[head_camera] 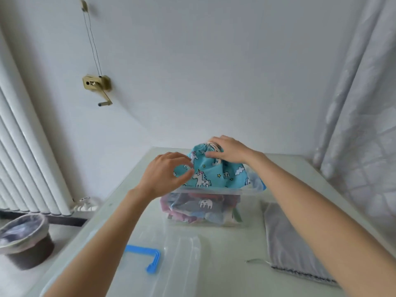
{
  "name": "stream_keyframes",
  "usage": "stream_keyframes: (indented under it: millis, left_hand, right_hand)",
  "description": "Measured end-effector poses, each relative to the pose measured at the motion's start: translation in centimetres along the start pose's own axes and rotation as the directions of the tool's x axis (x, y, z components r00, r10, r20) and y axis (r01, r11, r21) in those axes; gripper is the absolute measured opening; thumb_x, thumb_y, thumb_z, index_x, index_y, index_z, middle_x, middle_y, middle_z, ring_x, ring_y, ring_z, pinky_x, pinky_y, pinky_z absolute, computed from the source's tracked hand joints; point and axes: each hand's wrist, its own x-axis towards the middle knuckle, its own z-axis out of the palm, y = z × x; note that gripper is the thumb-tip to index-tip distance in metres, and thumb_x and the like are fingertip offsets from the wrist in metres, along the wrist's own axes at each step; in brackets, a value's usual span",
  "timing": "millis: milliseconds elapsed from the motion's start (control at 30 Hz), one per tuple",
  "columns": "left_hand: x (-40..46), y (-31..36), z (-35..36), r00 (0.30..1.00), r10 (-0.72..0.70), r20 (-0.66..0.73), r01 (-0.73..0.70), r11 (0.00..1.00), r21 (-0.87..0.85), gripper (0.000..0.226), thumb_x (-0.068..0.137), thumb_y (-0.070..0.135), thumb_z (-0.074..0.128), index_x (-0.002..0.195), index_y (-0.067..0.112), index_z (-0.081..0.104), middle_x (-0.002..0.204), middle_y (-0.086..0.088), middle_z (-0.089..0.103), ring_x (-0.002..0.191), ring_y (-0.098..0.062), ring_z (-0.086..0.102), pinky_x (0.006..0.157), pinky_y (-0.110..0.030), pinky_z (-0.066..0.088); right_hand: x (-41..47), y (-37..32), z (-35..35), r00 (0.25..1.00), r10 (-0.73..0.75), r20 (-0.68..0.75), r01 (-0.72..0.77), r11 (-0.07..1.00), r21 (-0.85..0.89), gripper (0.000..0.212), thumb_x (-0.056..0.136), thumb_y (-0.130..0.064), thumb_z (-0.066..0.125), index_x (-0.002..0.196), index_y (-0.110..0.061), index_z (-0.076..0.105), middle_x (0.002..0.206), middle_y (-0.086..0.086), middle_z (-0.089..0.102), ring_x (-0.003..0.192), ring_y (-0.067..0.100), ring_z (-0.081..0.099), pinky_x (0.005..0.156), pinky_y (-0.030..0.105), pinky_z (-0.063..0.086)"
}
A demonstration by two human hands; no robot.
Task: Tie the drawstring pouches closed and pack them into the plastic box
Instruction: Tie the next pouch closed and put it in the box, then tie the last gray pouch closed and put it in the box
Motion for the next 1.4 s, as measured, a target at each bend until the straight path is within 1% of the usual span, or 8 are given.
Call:
stream_keyframes:
  millis: [133,267,467,633,767,967,1133,1400]
  left_hand:
    - [2.0,-0.8,1.4,0.978,-0.027,0.208,0.029,1.0,-0.006,0.047,0.087,0.045,0.058,0.132,0.039,0.046,0.145,0.016,0.038,0.13,-0.01,0.037,0.102,-0.036,0.039]
    - [3.7,-1.7,2.2,0.888,-0.14,0.439,0.08,0.985,0.152,0.066,0.082,0.054,0.059,0.14,0.042,0.031,0.146,0.014,0.036,0.131,-0.016,0.038,0.099,-0.037,0.04]
    - [4.8,-2.6,4.0,0.772,-0.224,0.595,0.122,0.971,0.207,0.073,0.079,0.056,0.059,0.141,0.047,0.02,0.133,0.014,0.054,0.108,-0.021,0.057,0.085,-0.034,0.049]
    - [4.7,-1.8,3.2,0.847,-0.176,0.502,0.106,0.981,0.165,0.066,0.082,0.052,0.059,0.14,0.042,0.029,0.13,0.017,0.055,0.11,-0.018,0.057,0.087,-0.033,0.048]
    - [3.5,0.9,1.7,0.972,-0.101,0.211,0.081,0.992,0.101,0.04,0.091,0.046,0.051,0.129,0.036,0.048,0.119,0.018,0.062,0.11,-0.011,0.056,0.085,-0.03,0.045]
    - [-1.8,9.0,2.3,0.987,-0.043,-0.155,0.015,0.984,-0.178,0.016,0.088,0.031,0.057,0.1,0.03,0.068,0.088,0.015,0.07,0.081,-0.004,0.063,0.07,-0.026,0.05]
    - [-6.7,14.8,8.3,0.999,-0.041,0.022,0.045,0.947,-0.318,0.018,0.084,0.032,0.056,0.099,0.031,0.067,0.088,0.013,0.07,0.082,-0.005,0.063,0.074,-0.031,0.053]
    - [-8.9,17.0,15.3,0.938,-0.225,0.262,0.259,0.96,-0.103,0.035,0.084,0.023,0.059,0.119,0.03,0.06,0.121,0.003,0.06,0.116,-0.02,0.05,0.092,-0.031,0.038]
  right_hand:
    - [-2.6,1.0,-0.1,0.991,-0.102,-0.084,0.116,0.978,0.175,0.056,0.088,-0.049,0.056,0.139,-0.037,0.037,0.149,-0.006,0.029,0.137,0.014,0.025,0.111,0.036,0.023]
    - [-3.9,1.2,0.5,0.989,-0.068,0.133,0.075,0.996,-0.053,0.07,0.083,-0.055,0.059,0.144,-0.037,0.029,0.156,-0.012,0.015,0.143,0.009,0.012,0.116,0.035,0.014]
    - [-2.2,0.0,3.2,0.943,0.09,0.321,-0.006,0.968,-0.252,0.075,0.082,-0.052,0.062,0.145,-0.027,0.03,0.145,-0.002,0.042,0.129,0.022,0.043,0.1,0.037,0.039]
    - [-3.6,-0.1,2.4,0.977,0.073,0.198,-0.01,0.953,-0.302,0.07,0.083,-0.059,0.056,0.143,-0.03,0.034,0.145,-0.002,0.041,0.132,0.022,0.035,0.106,0.043,0.033]
    - [-7.7,-1.2,0.8,0.993,0.018,-0.113,-0.024,0.998,-0.053,0.042,0.091,-0.044,0.053,0.128,-0.025,0.055,0.137,-0.002,0.05,0.128,0.018,0.039,0.107,0.039,0.032]
    - [-17.6,-2.3,0.7,0.843,0.096,-0.529,-0.007,0.986,0.168,0.017,0.091,-0.025,0.059,0.105,-0.022,0.068,0.087,-0.017,0.066,0.088,0.012,0.063,0.083,0.031,0.048]
    - [-26.3,1.1,4.5,0.862,0.283,-0.42,-0.175,0.945,0.277,0.016,0.088,-0.015,0.061,0.101,-0.017,0.07,0.087,-0.007,0.069,0.08,0.012,0.065,0.082,0.027,0.05]
    - [-34.5,7.9,8.6,0.858,0.454,-0.238,-0.425,0.89,0.166,0.045,0.079,0.002,0.052,0.115,-0.022,0.064,0.123,0.002,0.058,0.115,0.028,0.048,0.097,0.04,0.039]
